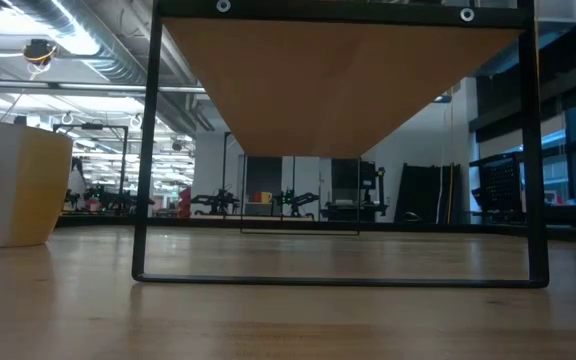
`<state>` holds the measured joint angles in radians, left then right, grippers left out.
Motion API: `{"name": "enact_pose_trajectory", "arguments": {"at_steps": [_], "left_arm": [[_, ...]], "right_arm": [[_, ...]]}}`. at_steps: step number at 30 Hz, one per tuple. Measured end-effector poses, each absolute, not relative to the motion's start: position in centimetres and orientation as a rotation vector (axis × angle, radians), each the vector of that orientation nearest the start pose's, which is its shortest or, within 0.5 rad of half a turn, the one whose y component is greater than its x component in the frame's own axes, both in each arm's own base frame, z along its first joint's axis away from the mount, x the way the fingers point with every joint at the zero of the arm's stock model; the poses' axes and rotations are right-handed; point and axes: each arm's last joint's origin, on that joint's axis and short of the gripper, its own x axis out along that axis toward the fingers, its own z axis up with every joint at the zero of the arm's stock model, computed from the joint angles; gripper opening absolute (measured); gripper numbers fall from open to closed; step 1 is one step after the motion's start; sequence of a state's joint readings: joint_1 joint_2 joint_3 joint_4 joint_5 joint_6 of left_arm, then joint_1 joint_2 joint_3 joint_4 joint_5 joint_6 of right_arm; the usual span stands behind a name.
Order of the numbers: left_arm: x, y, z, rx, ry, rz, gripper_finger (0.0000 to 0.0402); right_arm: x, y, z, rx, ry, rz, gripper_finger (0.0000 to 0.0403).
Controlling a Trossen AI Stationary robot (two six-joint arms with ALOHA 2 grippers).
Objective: Stack small to large cups/mugs on shelf
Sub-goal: Put the brown mug on the shelf
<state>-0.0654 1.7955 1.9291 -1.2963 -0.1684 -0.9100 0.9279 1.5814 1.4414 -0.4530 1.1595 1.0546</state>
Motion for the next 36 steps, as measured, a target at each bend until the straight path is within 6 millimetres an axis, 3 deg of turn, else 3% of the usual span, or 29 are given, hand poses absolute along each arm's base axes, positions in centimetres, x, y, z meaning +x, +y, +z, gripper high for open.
{"name": "enact_pose_trajectory", "arguments": {"at_steps": [36], "left_arm": [[35.62, -1.77, 36.83, -0.642, 0.973, 0.543, 0.0053]], "right_arm": [[22.4, 25.47, 34.63, 0.523, 0.156, -0.353, 0.0165]]}}
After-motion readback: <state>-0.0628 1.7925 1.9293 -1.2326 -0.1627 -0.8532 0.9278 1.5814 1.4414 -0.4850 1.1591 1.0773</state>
